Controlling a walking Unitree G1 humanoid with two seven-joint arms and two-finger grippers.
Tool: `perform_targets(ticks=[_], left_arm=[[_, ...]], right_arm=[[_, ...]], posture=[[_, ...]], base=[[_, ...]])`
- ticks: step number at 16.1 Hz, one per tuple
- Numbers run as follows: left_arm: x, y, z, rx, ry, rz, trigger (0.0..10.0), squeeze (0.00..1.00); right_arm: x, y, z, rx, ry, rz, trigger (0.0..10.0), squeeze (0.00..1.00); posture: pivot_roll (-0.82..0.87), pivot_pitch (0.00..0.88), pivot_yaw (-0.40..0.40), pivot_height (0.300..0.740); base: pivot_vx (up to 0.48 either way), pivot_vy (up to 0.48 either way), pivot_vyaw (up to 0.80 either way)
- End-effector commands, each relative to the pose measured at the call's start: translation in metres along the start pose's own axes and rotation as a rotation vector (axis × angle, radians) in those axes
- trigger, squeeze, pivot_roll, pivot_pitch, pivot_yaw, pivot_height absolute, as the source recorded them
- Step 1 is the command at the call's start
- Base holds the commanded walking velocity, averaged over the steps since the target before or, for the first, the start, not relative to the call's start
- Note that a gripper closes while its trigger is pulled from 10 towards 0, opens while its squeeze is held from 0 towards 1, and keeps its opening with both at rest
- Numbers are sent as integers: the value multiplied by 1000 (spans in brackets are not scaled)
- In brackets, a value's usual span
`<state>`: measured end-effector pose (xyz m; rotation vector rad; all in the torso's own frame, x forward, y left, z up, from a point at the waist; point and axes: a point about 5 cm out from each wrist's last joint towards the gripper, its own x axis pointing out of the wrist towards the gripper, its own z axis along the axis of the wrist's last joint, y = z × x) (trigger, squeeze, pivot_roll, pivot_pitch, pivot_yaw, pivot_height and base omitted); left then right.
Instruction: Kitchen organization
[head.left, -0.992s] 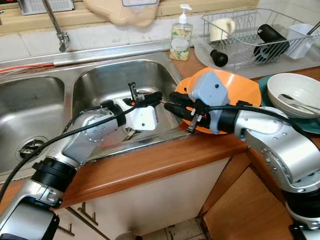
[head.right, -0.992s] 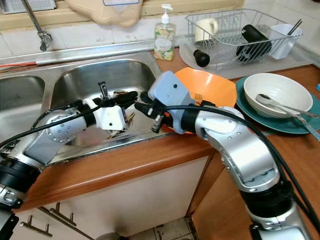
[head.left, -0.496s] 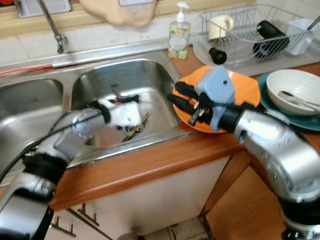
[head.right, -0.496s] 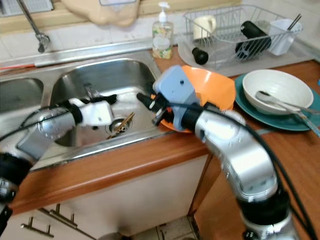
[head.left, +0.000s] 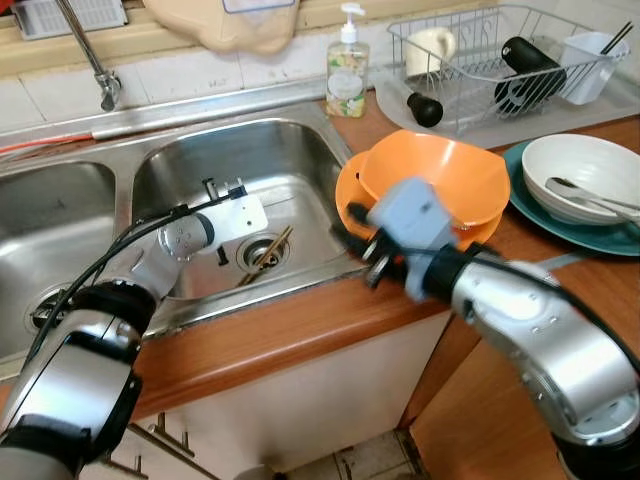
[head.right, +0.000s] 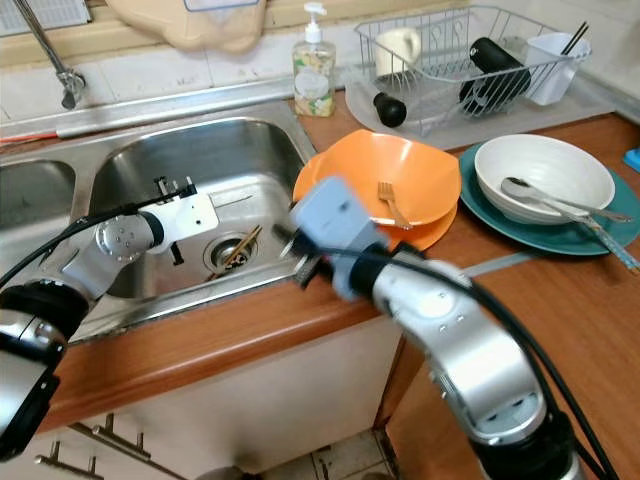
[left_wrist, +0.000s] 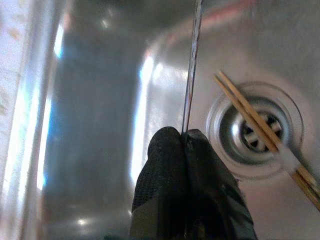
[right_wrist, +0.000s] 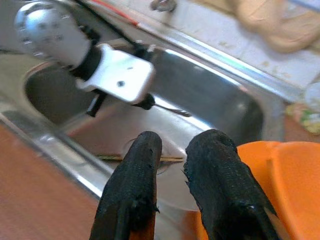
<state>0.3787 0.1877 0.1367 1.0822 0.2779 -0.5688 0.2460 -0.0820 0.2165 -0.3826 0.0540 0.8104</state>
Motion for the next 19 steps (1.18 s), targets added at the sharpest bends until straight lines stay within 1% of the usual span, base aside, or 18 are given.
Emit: perform_targets(ticks=[1, 2, 3, 4, 5, 7, 13, 15, 16, 17, 18, 19], left_arm=[[0, 4, 0, -13, 17, -6, 10000, 0], [2, 4, 0, -23, 28, -21, 10000, 0], [4, 0, 0, -54, 40, -59, 10000, 78], [5, -4, 0, -89, 50, -83, 10000, 1000], [7, -6, -1, -133, 64, -100, 10000, 1000], [8, -9, -3, -178, 84, -125, 10000, 1000], [7, -9, -3, -205, 76, -143, 10000, 1000], [6, -7, -1, -250, 38, -127, 10000, 1000], [5, -3, 3, -328, -32, -86, 10000, 1000], [3, 0, 3, -336, -46, -58, 10000, 1000], [0, 4, 2, -336, -69, -15, 10000, 1000], [-4, 7, 1, -354, -96, 31, 10000, 800]], right_arm=[[0, 4, 2, 6, -1, 20, 10000, 0], [2, 7, -2, 16, 27, 18, 10000, 0], [2, 9, -5, 22, 41, 15, 10000, 0], [2, 10, -6, 29, 49, 15, 10000, 0], [2, 11, -6, 30, 57, 16, 10000, 0], [2, 11, -7, 33, 63, 8, 10000, 0], [2, 12, -6, 43, 61, 11, 10000, 0], [3, 10, -2, 48, 41, -11, 10000, 0], [3, 7, 4, 59, -9, -40, 10000, 0], [2, 5, 9, 73, -45, -48, 10000, 94], [1, 1, 15, 91, -92, -86, 10000, 596], [-1, -4, 18, 104, -118, -136, 10000, 1000]], posture=[[-217, 0, 96, 740], [-216, 0, 96, 740], [-214, 0, 96, 740], [-220, 0, 101, 740], [-220, 0, 101, 740], [-227, 0, 105, 740], [-217, 0, 95, 740], [-216, 0, 93, 740], [-216, 0, 94, 740], [-217, 0, 95, 740], [-217, 0, 97, 740], [-210, 0, 95, 740]], base=[[0, 0, 0], [0, 0, 0], [0, 0, 0], [0, 0, 0], [0, 0, 0], [0, 0, 0], [0, 0, 0], [0, 0, 0], [0, 0, 0], [0, 0, 0], [0, 0, 0], [0, 0, 0]])
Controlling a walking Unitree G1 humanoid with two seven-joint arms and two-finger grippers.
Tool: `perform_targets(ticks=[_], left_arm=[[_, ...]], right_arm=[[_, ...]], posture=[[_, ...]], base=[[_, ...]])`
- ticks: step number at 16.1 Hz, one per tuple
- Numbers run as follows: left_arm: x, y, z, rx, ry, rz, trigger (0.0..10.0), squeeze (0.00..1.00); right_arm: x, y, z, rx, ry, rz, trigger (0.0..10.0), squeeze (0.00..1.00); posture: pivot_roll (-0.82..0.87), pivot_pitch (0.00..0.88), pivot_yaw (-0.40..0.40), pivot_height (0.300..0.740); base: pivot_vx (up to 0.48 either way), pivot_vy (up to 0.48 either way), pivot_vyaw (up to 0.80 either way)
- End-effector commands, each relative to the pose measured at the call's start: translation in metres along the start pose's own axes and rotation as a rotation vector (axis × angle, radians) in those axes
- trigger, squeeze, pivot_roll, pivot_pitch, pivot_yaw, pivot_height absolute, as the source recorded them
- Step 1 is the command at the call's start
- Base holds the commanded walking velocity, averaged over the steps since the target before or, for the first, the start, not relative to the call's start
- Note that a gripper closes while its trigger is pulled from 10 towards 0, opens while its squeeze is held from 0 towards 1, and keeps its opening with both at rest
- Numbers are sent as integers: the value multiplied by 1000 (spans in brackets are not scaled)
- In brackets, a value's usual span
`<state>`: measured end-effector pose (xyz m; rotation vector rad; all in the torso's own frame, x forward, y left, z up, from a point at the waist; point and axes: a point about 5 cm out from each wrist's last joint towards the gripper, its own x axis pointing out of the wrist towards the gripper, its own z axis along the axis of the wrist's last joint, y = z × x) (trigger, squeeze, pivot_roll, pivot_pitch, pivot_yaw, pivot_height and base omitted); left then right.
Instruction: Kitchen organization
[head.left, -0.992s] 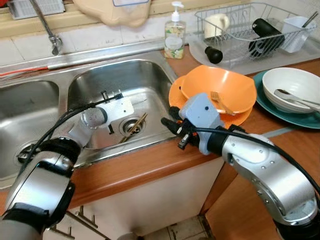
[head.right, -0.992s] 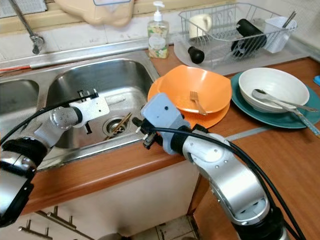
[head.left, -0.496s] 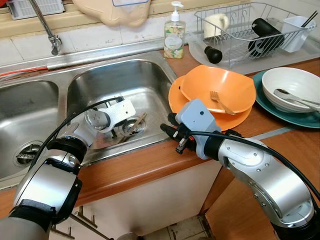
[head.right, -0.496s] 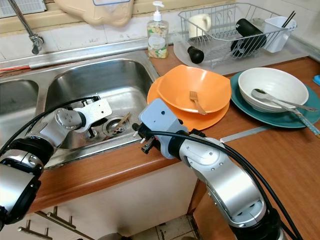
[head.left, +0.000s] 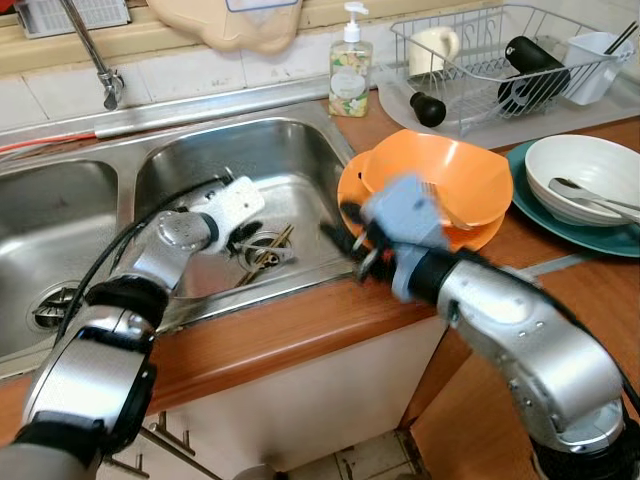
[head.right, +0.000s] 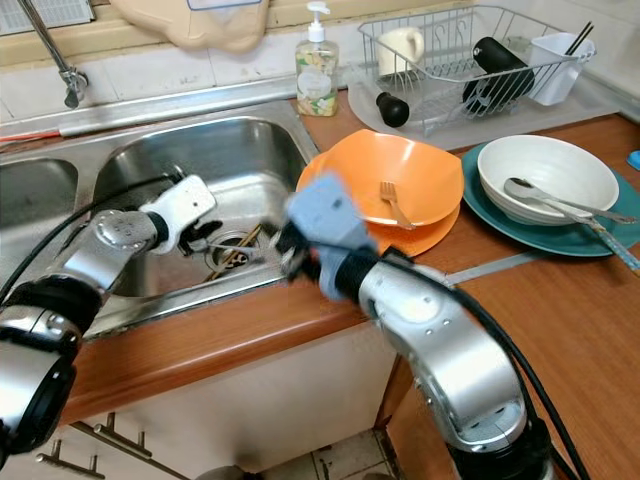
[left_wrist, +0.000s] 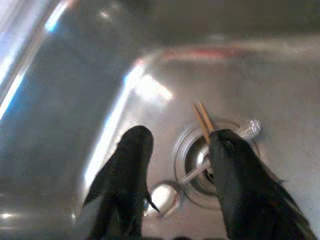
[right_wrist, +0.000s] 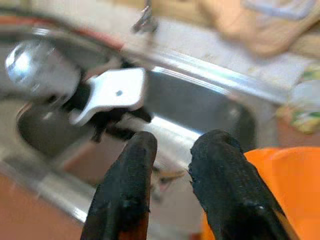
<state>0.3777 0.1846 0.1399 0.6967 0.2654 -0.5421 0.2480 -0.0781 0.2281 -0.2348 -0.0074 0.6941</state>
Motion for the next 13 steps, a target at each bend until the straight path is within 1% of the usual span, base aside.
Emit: perform_targets(ticks=[1, 2, 3, 5, 6, 7, 8, 9, 10, 11, 12, 13], left_arm=[[-5, 8, 2, -21, -39, 38, 10000, 659], [-13, 9, 11, -89, -165, 62, 10000, 204], [-20, 9, 17, -119, -247, 66, 10000, 204], [-35, 9, 27, -176, -359, 116, 10000, 212], [-42, 8, 30, -259, -396, 126, 10000, 220], [-51, 6, 35, -279, -461, 148, 10000, 216], [-57, 3, 37, -290, -483, 129, 10000, 220], [-64, -2, 42, -328, -517, 84, 10000, 224], [-72, -12, 46, -342, -559, 49, 10000, 216], [-77, -21, 47, -348, -573, 4, 10000, 208], [-80, -26, 47, -348, -571, -23, 10000, 196], [-84, -35, 46, -349, -564, -62, 10000, 47]], right_arm=[[-3, -5, 7, 1, -42, -35, 10000, 1000], [-5, -11, 9, 43, -67, -84, 10000, 1000], [-6, -14, 10, 70, -79, -110, 10000, 1000], [-7, -20, 16, 56, -129, -158, 10000, 1000], [-8, -23, 17, 65, -145, -189, 10000, 1000], [-9, -27, 19, 84, -164, -224, 10000, 1000], [-10, -30, 20, 98, -176, -255, 10000, 1000], [-11, -34, 21, 104, -188, -293, 10000, 1000], [-14, -39, 21, 108, -191, -338, 10000, 1000], [-17, -43, 20, 103, -182, -373, 10000, 1000], [-18, -45, 18, 99, -176, -387, 10000, 1000], [-22, -49, 16, 91, -166, -426, 10000, 1000]], posture=[[-205, 0, 93, 740], [-192, 0, 88, 740], [-188, 0, 84, 740], [-186, 0, 86, 740], [-185, 0, 86, 740], [-177, 0, 83, 740], [-175, 0, 85, 740], [-178, 0, 88, 740], [-189, 0, 96, 740], [-193, 0, 98, 740], [-193, 0, 98, 740], [-192, 0, 95, 740]], base=[[0, 0, 0], [0, 0, 0], [0, 0, 0], [0, 0, 0], [0, 0, 0], [0, 0, 0], [0, 0, 0], [0, 0, 0], [0, 0, 0], [0, 0, 0], [0, 0, 0], [0, 0, 0]])
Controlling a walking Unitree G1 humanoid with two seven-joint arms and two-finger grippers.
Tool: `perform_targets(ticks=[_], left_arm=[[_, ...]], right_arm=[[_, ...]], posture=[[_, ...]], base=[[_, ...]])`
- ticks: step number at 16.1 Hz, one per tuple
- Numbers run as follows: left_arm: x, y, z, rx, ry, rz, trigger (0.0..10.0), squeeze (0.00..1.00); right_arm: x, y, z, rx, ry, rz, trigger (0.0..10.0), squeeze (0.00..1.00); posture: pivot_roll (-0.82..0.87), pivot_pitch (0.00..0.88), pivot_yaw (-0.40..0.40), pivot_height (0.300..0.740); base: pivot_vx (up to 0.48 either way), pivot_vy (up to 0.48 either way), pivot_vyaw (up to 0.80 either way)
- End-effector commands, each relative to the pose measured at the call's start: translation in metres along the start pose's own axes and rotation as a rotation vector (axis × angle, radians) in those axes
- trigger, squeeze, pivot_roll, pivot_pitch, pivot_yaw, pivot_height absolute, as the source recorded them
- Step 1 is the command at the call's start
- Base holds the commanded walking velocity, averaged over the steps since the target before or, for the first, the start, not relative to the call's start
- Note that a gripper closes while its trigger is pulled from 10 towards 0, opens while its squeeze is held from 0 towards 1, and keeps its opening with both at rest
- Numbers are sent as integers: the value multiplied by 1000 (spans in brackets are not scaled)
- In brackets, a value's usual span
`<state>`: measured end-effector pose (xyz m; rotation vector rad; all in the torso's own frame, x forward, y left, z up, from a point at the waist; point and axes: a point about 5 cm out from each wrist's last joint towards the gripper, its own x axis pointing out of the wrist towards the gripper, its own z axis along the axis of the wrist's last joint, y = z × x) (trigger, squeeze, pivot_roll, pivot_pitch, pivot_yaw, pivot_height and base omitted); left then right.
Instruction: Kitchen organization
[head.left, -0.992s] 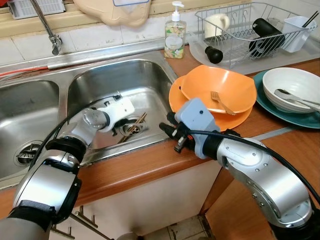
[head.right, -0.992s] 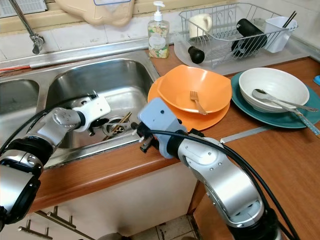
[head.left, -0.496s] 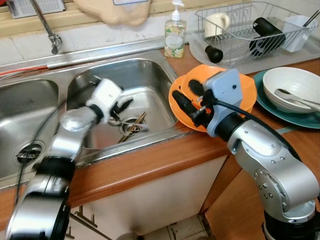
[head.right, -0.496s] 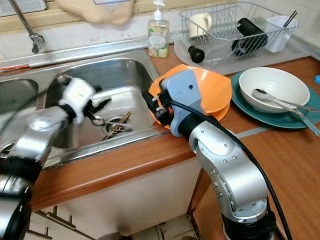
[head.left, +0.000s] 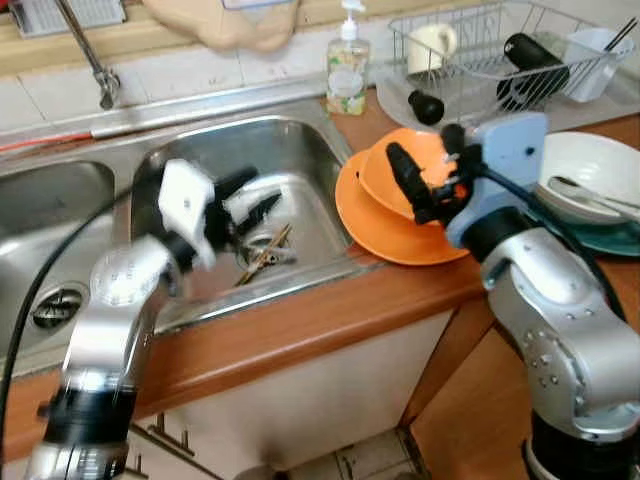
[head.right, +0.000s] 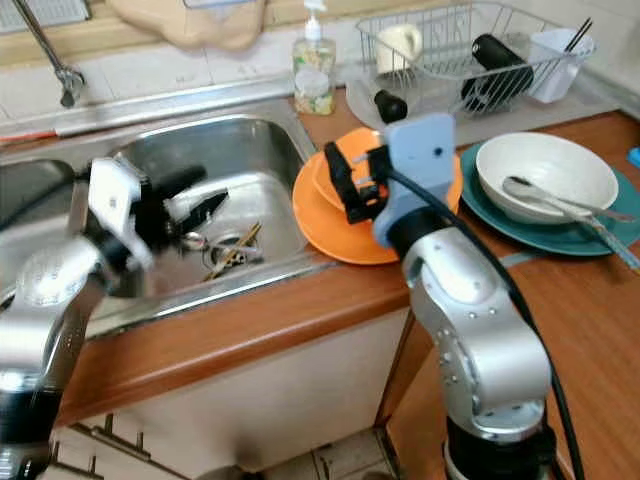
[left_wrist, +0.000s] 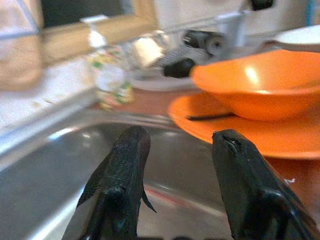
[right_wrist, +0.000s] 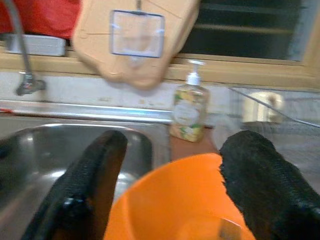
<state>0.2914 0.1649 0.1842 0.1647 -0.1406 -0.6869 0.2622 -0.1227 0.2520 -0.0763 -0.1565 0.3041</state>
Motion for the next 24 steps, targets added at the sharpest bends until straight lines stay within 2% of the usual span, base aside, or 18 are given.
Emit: perform_targets(ticks=[1, 6, 8, 10, 11, 12, 13, 14, 15, 16, 18, 19, 20, 23, 24], left_arm=[[-5, -9, 3, -20, -1, -40, 10000, 43], [-11, -34, -2, -39, 45, -62, 10000, 27], [-15, -46, -6, -17, 91, -104, 10000, 27], [-16, -51, -7, -21, 101, -113, 10000, 27], [-17, -53, -7, -18, 106, -119, 10000, 24], [-16, -55, -7, -14, 112, -124, 10000, 24], [-15, -58, -8, -7, 120, -133, 10000, 20], [-15, -59, -8, -5, 124, -136, 10000, 20], [-14, -60, -7, -5, 126, -139, 10000, 20], [-14, -61, -6, -6, 127, -142, 10000, 16], [-15, -62, 1, 12, 136, -168, 10000, 12], [-15, -61, 4, 18, 136, -175, 10000, 12], [-16, -60, 7, 21, 136, -179, 10000, 4], [-17, -58, 9, 9, 137, -174, 10000, 0], [-16, -61, 7, 0, 140, -176, 10000, 0]], right_arm=[[-7, -7, -1, -15, 8, -42, 10000, 1000], [-23, -21, -19, 23, 60, -99, 10000, 1000], [-29, -20, -24, 37, 88, -56, 10000, 1000], [-33, -18, -29, 44, 116, -23, 10000, 1000], [-34, -17, -32, 47, 130, -9, 10000, 820], [-35, -16, -37, 50, 156, 15, 10000, 114], [-36, -16, -43, 78, 180, 27, 10000, 0], [-37, -17, -45, 92, 187, 17, 9137, 0], [-37, -18, -46, 98, 187, 11, 4745, 0], [-37, -21, -48, 116, 188, -19, 2588, 0], [-39, -27, -52, 141, 191, -55, 1059, 0], [-40, -29, -53, 144, 194, -61, 1059, 0], [-40, -31, -55, 144, 199, -64, 0, 0], [-39, -32, -60, 124, 223, -49, 39, 0], [-37, -32, -62, 107, 237, -42, 1020, 0]], posture=[[-189, 0, 86, 740], [-181, 0, 50, 740], [-179, 0, 31, 740], [-180, 0, 20, 740], [-180, 0, 16, 740], [-177, 0, 12, 740], [-171, 0, 6, 740], [-168, 0, 6, 740], [-167, 0, 8, 740], [-166, 0, 10, 740], [-152, 0, 26, 740], [-139, 0, 32, 740], [-133, 0, 39, 740], [-134, 0, 48, 740], [-141, 0, 50, 740]], base=[[0, 0, 0], [0, 0, 0], [0, 0, 0], [0, 0, 0], [0, 0, 0], [0, 0, 0], [0, 0, 0], [0, 0, 0], [0, 0, 0], [0, 0, 0], [0, 0, 0], [0, 0, 0], [0, 0, 0], [0, 0, 0], [0, 0, 0]])
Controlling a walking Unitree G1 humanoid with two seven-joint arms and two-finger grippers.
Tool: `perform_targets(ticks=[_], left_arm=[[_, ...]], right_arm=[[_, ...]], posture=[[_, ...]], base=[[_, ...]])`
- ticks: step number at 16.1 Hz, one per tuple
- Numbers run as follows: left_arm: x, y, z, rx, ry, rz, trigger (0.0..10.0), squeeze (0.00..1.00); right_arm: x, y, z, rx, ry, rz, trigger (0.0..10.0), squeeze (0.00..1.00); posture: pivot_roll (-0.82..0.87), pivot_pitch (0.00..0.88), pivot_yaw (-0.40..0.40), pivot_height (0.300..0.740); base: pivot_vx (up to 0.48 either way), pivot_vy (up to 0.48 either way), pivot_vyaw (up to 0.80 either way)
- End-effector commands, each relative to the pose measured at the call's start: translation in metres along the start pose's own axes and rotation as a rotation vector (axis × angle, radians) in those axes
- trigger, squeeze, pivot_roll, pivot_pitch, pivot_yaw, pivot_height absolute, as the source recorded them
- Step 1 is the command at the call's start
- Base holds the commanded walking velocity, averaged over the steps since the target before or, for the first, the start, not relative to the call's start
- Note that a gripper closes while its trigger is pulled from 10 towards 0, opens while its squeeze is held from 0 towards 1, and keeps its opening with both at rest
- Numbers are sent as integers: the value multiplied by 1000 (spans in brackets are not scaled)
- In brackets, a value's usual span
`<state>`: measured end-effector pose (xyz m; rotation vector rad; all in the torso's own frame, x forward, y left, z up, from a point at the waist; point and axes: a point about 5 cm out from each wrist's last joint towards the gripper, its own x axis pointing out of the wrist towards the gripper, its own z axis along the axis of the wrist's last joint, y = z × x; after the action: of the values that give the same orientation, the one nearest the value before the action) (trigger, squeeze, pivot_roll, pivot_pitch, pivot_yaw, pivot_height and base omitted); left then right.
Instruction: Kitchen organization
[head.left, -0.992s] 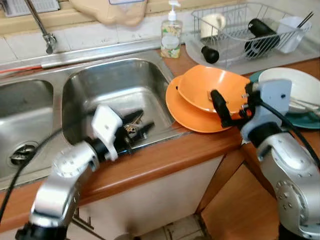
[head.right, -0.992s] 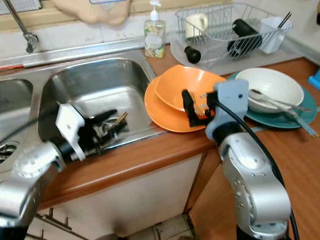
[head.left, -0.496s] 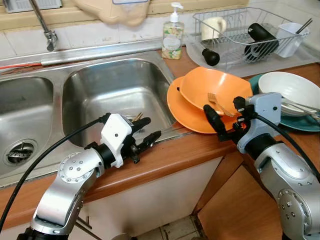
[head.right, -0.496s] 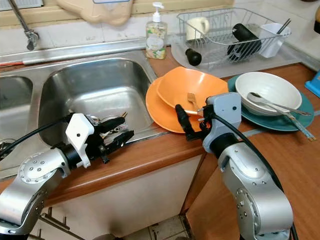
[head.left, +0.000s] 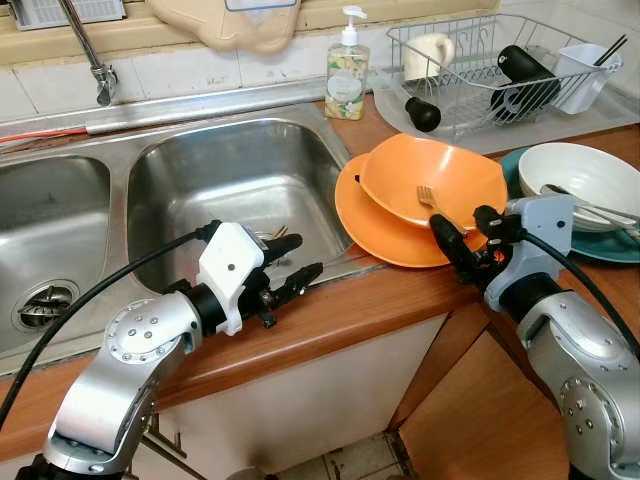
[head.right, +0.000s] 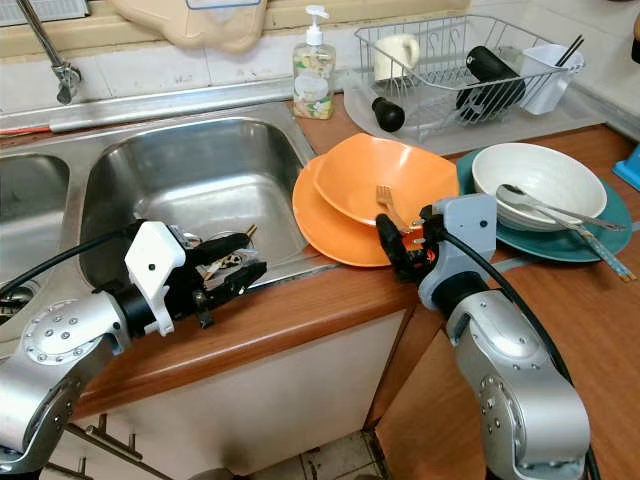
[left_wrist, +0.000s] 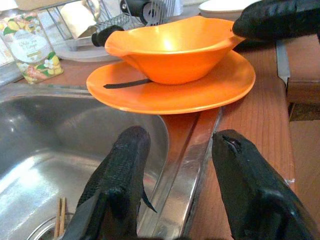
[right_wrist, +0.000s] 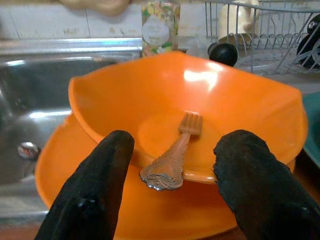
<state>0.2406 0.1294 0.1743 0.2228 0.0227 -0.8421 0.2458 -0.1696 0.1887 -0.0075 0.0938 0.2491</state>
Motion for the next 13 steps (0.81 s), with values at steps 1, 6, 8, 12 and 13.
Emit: perform_targets(ticks=[1, 6, 8, 12, 13], left_arm=[[2, -2, 2, 7, -7, -9, 10000, 0], [10, -10, 2, -31, -28, -35, 10000, 0], [12, -10, 2, -31, -32, -40, 10000, 0], [13, -8, 3, -25, -35, -42, 10000, 0], [12, -8, 3, -21, -34, -40, 10000, 0]], right_arm=[[3, 1, -1, -12, 7, 14, 1608, 0], [9, -10, 0, -21, 11, -31, 1569, 0], [10, -12, 1, -21, 7, -31, 1333, 0], [13, -13, 4, -25, -6, -26, 1333, 0], [13, -13, 5, -26, -12, -20, 0, 0]], posture=[[-141, 0, 50, 740], [-153, 0, 34, 740], [-154, 0, 31, 740], [-154, 0, 29, 740], [-154, 0, 32, 740]], base=[[0, 0, 0], [0, 0, 0], [0, 0, 0], [0, 0, 0], [0, 0, 0]])
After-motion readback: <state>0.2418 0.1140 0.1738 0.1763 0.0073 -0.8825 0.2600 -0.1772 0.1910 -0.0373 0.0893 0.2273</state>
